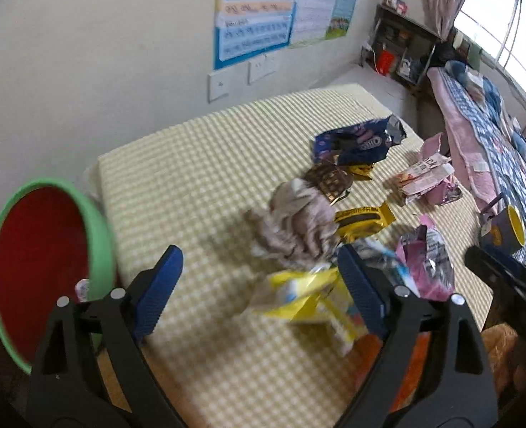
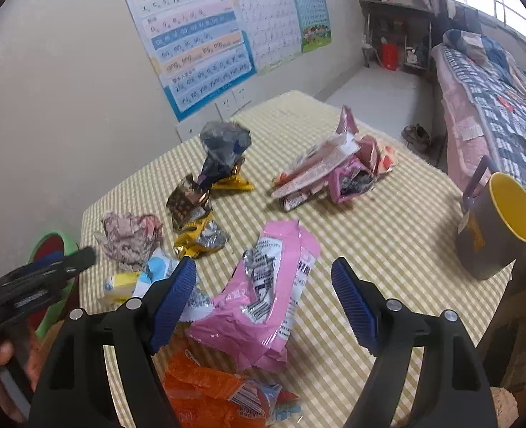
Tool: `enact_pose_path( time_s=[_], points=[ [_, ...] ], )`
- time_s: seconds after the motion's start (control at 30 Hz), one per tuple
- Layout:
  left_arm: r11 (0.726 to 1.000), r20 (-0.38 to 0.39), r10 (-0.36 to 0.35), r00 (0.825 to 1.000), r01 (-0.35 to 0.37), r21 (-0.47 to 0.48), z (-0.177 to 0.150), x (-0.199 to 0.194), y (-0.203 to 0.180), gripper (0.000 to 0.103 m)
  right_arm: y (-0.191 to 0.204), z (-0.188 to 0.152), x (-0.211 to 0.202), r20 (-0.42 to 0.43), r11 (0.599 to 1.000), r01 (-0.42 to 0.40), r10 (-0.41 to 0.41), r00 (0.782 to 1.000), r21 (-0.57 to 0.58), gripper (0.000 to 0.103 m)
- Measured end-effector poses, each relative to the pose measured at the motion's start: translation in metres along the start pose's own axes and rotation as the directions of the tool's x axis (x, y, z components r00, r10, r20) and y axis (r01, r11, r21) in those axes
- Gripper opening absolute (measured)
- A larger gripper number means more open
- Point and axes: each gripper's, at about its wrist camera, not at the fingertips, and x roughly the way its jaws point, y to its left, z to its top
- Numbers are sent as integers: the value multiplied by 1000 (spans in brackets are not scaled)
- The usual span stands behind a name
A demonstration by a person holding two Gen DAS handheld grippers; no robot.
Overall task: Collect trash
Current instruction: 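Grasp the crumpled brown paper with the left tool while the right tool grasps the pink wrapper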
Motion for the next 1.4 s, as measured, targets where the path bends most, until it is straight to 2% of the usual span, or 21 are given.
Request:
enact_pose_path(
  time_s=[0.07, 0.17, 0.23, 0.27, 0.3, 0.4, 0.53, 0.7, 0.87, 1.0, 1.03, 1.1, 1.13, 1.27, 1.4],
  points=[
    [1000, -18, -19, 1000, 18, -17, 3, 12, -4, 86, -1, 1, -3, 18, 1000, -3, 3, 1000, 7, 76],
    [1000, -49, -11, 999, 10, -24, 9, 34, -9, 85, -4, 1, -3, 11, 1000, -15, 14, 1000, 19, 76],
    [1000, -122, -17, 992, 14, -27, 11, 53, -11, 63, -6, 0, 2, -7, 999, -24, 24, 1000, 32, 76],
    [999, -154, -21, 988, 17, -31, 10, 59, -10, 42, -7, -1, 5, -18, 999, -33, 34, 999, 41, 76],
    [999, -189, -28, 981, 20, -45, 9, 67, -9, 38, -9, -1, 7, -25, 998, -36, 38, 999, 47, 76],
    [997, -160, -44, 986, 34, -64, 7, 58, -3, 33, -12, -3, 13, -43, 998, -28, 31, 999, 62, 76],
    [999, -70, -28, 997, 26, -18, 8, 25, -2, 33, -19, -4, 19, -61, 995, -25, 31, 998, 96, 76],
    [1000, 47, -17, 999, 16, 24, 3, -25, 4, 33, -26, -5, 31, -102, 991, -10, 23, 995, 133, 76],
    [999, 96, -14, 995, 12, 31, -14, -54, 14, 34, -31, -9, 48, -166, 984, -25, 55, 985, 176, 76],
    [1000, 88, -4, 996, 3, 13, -27, -60, 22, 34, -39, -17, 66, -227, 971, -22, 78, 971, 237, 74],
    [1000, 84, -3, 996, 2, 10, -30, -60, 25, 34, -41, -18, 68, -229, 967, -29, 89, 969, 253, 70],
    [1000, 77, -1, 997, 2, -4, -32, -59, 30, 34, -39, -18, 67, -221, 966, -45, 103, 970, 255, 45],
    [1000, 76, -3, 997, 4, -19, -32, -59, 34, 34, -38, -17, 66, -214, 965, -61, 118, 970, 254, 39],
    [999, 84, -12, 996, 15, -43, -34, -62, 42, 34, -34, -17, 52, -171, 969, -53, 96, 981, 240, 31],
    [999, 104, -9, 995, 12, -36, -38, -66, 47, 34, -29, -11, 27, -88, 975, -33, 53, 995, 219, 31]
  ],
)
